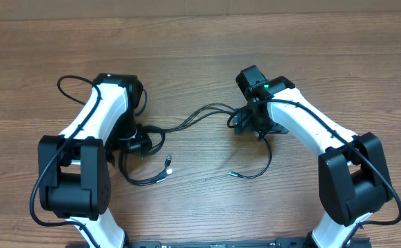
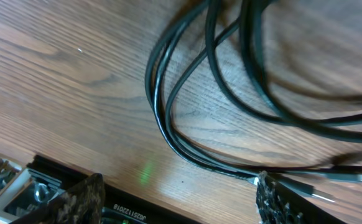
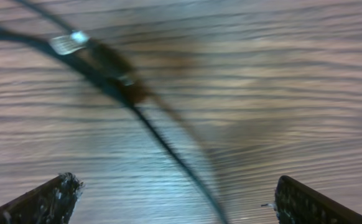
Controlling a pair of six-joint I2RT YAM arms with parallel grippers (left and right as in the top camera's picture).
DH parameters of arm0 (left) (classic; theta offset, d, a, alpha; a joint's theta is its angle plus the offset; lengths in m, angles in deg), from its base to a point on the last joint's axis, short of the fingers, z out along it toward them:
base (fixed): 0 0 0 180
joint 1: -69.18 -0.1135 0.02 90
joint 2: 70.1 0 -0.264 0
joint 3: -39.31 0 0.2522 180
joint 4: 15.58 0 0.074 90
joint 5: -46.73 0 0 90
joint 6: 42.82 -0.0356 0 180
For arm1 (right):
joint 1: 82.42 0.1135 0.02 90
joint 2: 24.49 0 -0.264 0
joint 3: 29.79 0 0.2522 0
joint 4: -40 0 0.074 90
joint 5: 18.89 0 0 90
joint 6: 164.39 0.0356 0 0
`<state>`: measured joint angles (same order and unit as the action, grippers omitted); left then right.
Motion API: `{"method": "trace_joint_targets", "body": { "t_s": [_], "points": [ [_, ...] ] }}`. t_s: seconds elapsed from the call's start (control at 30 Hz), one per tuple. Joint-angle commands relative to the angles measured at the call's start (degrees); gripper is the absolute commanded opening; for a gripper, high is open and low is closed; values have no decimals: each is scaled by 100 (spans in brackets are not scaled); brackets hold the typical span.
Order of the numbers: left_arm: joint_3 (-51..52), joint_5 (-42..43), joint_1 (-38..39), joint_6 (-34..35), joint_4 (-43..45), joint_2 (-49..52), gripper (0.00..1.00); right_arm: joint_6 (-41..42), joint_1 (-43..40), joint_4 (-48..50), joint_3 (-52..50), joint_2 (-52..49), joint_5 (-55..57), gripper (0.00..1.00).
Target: Untangle cables
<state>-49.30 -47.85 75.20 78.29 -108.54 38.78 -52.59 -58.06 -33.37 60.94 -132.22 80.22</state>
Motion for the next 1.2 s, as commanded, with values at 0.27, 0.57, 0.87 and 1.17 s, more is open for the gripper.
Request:
{"method": "trace_joint_targets", "body": {
  "t_s": [0.27, 0.57, 0.87, 1.17],
  "points": [
    [1152, -37, 26, -50, 909, -98, 76, -129, -289, -90, -50, 114, 610, 100],
    [1298, -1086, -372, -24, 1058, -98, 99, -133, -774, 654, -804, 114, 682, 100],
    [1298, -964, -1408, -243, 1947, -98, 100, -129, -1268, 1742, -1292, 114, 1674, 100],
    [846, -153, -1696, -1403, 2076, -101, 100, -133, -1416, 2555, -1287, 114, 1231, 100]
  ]
}}
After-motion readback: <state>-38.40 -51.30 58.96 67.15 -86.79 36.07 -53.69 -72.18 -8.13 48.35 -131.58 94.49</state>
